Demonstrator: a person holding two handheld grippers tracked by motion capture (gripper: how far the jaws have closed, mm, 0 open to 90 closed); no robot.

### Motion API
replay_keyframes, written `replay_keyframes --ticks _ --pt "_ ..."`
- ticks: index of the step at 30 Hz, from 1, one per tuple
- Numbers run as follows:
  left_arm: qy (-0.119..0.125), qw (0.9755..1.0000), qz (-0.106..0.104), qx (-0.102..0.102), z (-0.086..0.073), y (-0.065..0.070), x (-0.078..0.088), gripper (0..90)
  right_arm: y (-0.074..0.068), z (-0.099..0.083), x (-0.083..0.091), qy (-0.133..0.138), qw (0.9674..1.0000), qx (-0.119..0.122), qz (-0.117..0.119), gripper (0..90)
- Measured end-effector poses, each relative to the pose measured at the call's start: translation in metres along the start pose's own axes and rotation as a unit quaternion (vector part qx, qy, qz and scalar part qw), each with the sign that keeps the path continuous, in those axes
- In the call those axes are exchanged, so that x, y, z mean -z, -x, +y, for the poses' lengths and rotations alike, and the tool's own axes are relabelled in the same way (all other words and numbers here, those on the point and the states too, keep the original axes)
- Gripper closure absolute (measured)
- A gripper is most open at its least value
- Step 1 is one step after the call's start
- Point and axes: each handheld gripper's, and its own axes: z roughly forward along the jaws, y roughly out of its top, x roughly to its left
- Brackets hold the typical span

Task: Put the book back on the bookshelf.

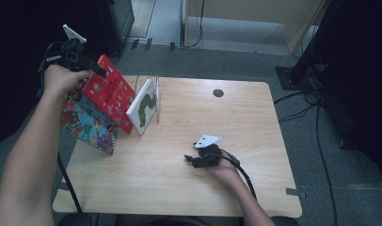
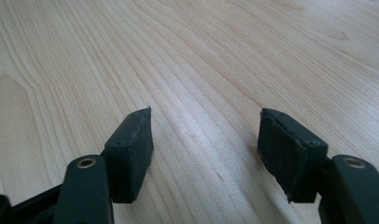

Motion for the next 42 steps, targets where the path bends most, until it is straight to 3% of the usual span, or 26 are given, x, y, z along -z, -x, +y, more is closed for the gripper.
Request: replay_keyframes --ticks 3,8,12,16,19,28,31,34,42 --pt "0.007 0.9999 0.007 -0.002 -0.004 0.000 0.007 50.5 0.000 0.000 0.000 0.000 1.0000 0.000 0.000 33.5" --pt "0.024 0.9997 -0.005 0.000 -0.009 -0.004 0.019 49.9 0.001 0.000 0.000 -0.001 1.0000 0.000 0.000 33.0" --pt "0.029 0.9994 -0.018 -0.009 -0.012 -0.001 0.024 49.9 0.001 0.000 0.000 -0.001 1.0000 -0.001 0.000 33.0" --pt "0.028 0.9992 -0.019 -0.019 -0.014 0.007 0.024 49.3 0.001 0.000 0.000 0.000 1.0000 -0.001 0.000 33.0" --pt "0.032 0.9991 -0.008 -0.025 -0.017 0.015 0.023 49.2 0.001 0.000 0.000 -0.001 1.0000 -0.001 0.000 32.5" --pt "0.038 0.9979 -0.033 -0.042 -0.032 0.028 0.021 48.1 0.002 -0.002 0.002 -0.002 1.0000 0.003 0.002 30.7" --pt "0.040 0.9979 -0.022 -0.046 -0.036 0.033 0.022 48.1 0.002 -0.002 0.002 -0.002 1.0000 0.003 0.002 30.7" --pt "0.047 0.9970 -0.038 -0.049 -0.039 0.037 0.026 47.7 0.002 -0.002 0.002 -0.002 1.0000 0.003 0.002 30.5" --pt "0.043 0.9951 -0.041 -0.079 -0.052 0.059 0.025 47.1 0.002 -0.002 0.002 -0.002 1.0000 0.004 0.003 30.1"
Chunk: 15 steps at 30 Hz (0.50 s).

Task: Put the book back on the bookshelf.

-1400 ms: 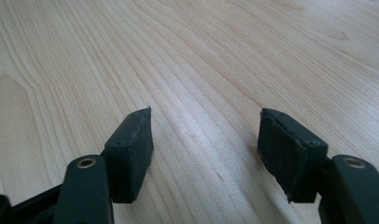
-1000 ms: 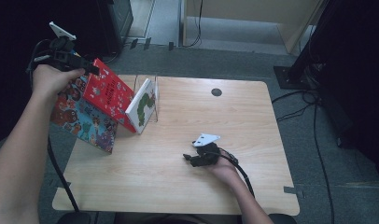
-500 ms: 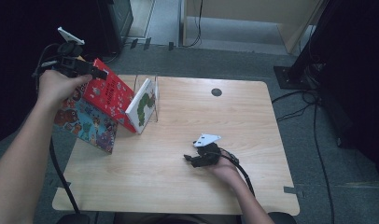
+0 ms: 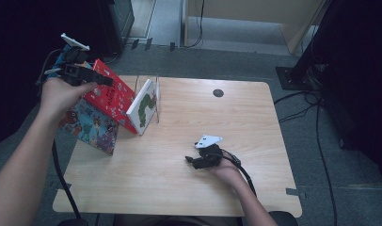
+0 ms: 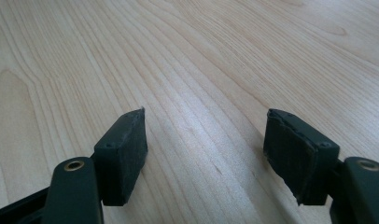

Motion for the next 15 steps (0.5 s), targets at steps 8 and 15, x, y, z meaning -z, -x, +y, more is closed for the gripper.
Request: replay_keyframes --ticks 8,15 --pt "-0.002 0.9996 -0.022 -0.018 -0.013 0.026 -0.012 45.7 0.000 0.000 0.000 0.000 1.0000 0.000 0.000 30.1" --pt "-0.008 0.9988 -0.039 -0.029 -0.031 0.035 -0.028 45.6 0.000 0.000 0.000 0.000 1.0000 0.000 0.000 30.1"
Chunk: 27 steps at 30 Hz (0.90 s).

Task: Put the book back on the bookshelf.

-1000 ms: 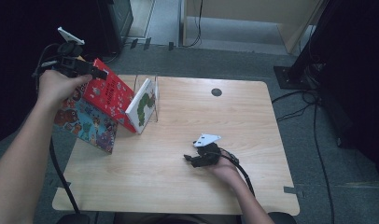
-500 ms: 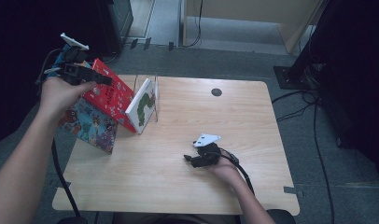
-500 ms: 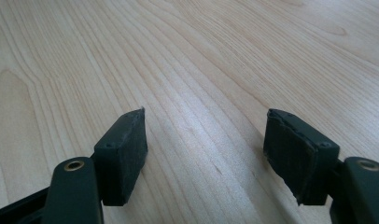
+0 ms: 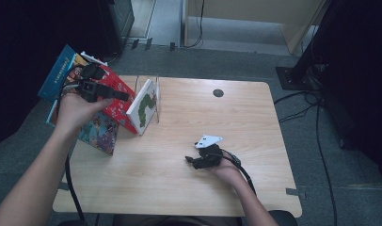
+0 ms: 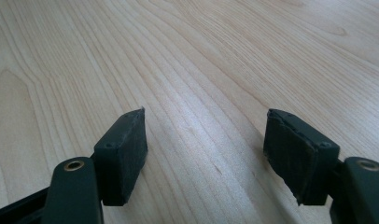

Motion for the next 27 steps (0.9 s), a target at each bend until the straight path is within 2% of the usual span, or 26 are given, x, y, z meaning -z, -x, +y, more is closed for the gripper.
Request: replay_keyframes --ticks 2,6,9,19,22,24,27 --pt "0.000 1.0000 -0.009 0.002 -0.005 0.001 -0.005 45.6 0.000 0.000 0.000 0.000 1.0000 0.000 0.000 30.1" --pt "-0.001 0.9999 -0.007 -0.009 -0.016 0.006 -0.014 45.4 0.000 0.000 0.000 0.000 1.0000 0.000 0.000 30.1" --pt "-0.003 0.9998 -0.019 -0.011 -0.027 0.010 -0.021 45.3 0.000 0.000 0.000 0.001 1.0000 0.000 0.000 29.9" --pt "-0.009 0.9990 -0.037 -0.023 -0.055 0.021 -0.043 45.2 -0.001 0.000 0.000 0.000 1.0000 -0.003 0.000 29.5" --pt "-0.003 0.9991 -0.028 -0.033 -0.061 0.025 -0.051 45.3 0.000 0.000 0.000 0.000 1.0000 -0.001 0.000 29.5" --pt "-0.004 0.9986 -0.040 -0.034 -0.066 0.026 -0.057 45.4 -0.001 0.000 0.000 -0.001 1.0000 -0.003 0.000 29.5" --pt "-0.009 0.9983 -0.047 -0.034 -0.072 0.028 -0.067 45.3 -0.001 0.000 0.000 -0.001 1.0000 -0.003 0.000 29.5"
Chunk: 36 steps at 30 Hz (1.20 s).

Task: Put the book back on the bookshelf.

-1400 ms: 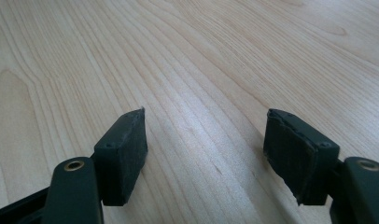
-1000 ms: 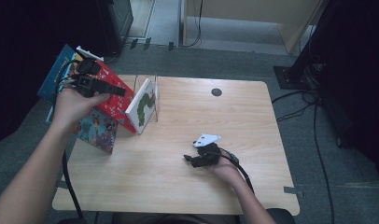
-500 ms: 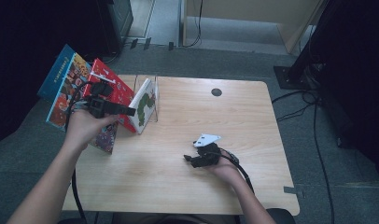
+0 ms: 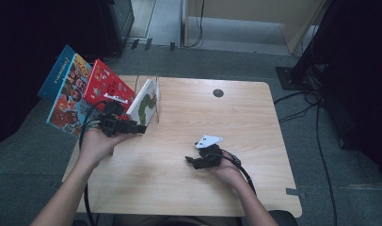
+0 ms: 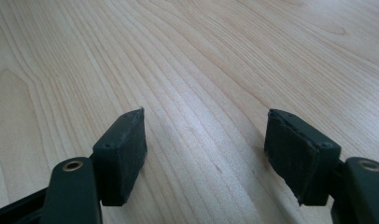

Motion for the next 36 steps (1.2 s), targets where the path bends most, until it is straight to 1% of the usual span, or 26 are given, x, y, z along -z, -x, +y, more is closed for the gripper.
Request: replay_keyframes --ticks 2,6,8,10,11,12,13,14,15,16,18,20,21,23,27,30,33,35,36 --pt "-0.002 1.0000 0.002 -0.004 -0.004 0.001 -0.007 45.3 0.000 0.000 0.000 0.000 1.0000 0.000 0.000 29.5" --pt "-0.006 0.9999 -0.012 0.003 -0.014 0.000 -0.021 45.2 0.000 0.000 0.000 0.000 1.0000 -0.001 0.000 29.5" --pt "-0.010 0.9997 -0.023 0.005 -0.018 -0.001 -0.028 45.2 0.000 0.000 0.000 0.000 1.0000 -0.001 0.000 29.5" --pt "-0.011 0.9996 -0.025 0.005 -0.022 0.000 -0.034 45.2 0.000 0.000 0.000 0.000 1.0000 -0.001 0.000 29.5" --pt "-0.011 0.9995 -0.030 0.007 -0.024 -0.001 -0.036 45.2 0.000 0.000 0.000 0.000 1.0000 0.000 0.000 29.5" --pt "-0.013 0.9995 -0.028 0.008 -0.025 -0.002 -0.039 45.2 0.000 0.000 0.000 0.000 1.0000 -0.001 0.000 29.5" --pt "-0.017 0.9996 -0.023 0.003 -0.026 -0.002 -0.042 45.2 0.000 0.000 0.000 0.000 1.0000 0.000 0.000 29.5" --pt "-0.020 0.9996 -0.020 0.002 -0.027 -0.001 -0.045 45.2 0.000 0.000 0.000 -0.001 1.0000 -0.001 0.001 29.5" --pt "-0.019 0.9996 -0.020 0.003 -0.029 -0.001 -0.048 45.2 0.000 0.000 0.000 -0.001 1.0000 -0.002 0.000 29.5" --pt "-0.015 0.9997 -0.021 0.003 -0.031 -0.002 -0.050 45.2 0.000 0.000 0.000 -0.001 1.0000 -0.001 0.000 29.5" --pt "-0.019 0.9994 -0.030 0.006 -0.034 -0.002 -0.057 45.1 0.000 0.000 0.000 -0.001 1.0000 -0.001 0.000 29.5" --pt "-0.020 0.9994 -0.026 0.005 -0.038 -0.002 -0.064 45.0 0.000 0.000 0.000 -0.001 1.0000 -0.001 0.000 29.5" --pt "-0.022 0.9993 -0.029 0.003 -0.040 -0.002 -0.067 45.0 0.000 0.000 0.000 -0.001 1.0000 -0.001 0.000 29.5" --pt "-0.022 0.9994 -0.027 0.001 -0.043 -0.002 -0.072 44.8 0.000 0.000 0.000 -0.001 1.0000 -0.001 0.000 29.5" --pt "-0.020 0.9992 -0.033 0.010 -0.049 -0.004 -0.080 44.7 0.000 0.000 0.000 -0.001 1.0000 -0.001 0.001 29.5" --pt "-0.026 0.9990 -0.036 0.007 -0.053 -0.006 -0.085 44.6 0.000 0.000 0.000 -0.001 1.0000 -0.001 0.001 29.5" --pt "-0.026 0.9992 -0.031 0.005 -0.056 -0.006 -0.088 44.4 0.000 0.000 0.000 -0.001 1.0000 0.000 0.000 29.4" --pt "-0.037 0.9985 -0.041 0.002 -0.061 -0.007 -0.095 43.4 0.000 0.000 0.000 -0.001 1.0000 0.000 0.000 29.5" --pt "-0.036 0.9984 -0.044 -0.001 -0.062 -0.007 -0.097 43.4 0.000 0.000 0.000 -0.001 1.0000 0.000 0.000 29.4"
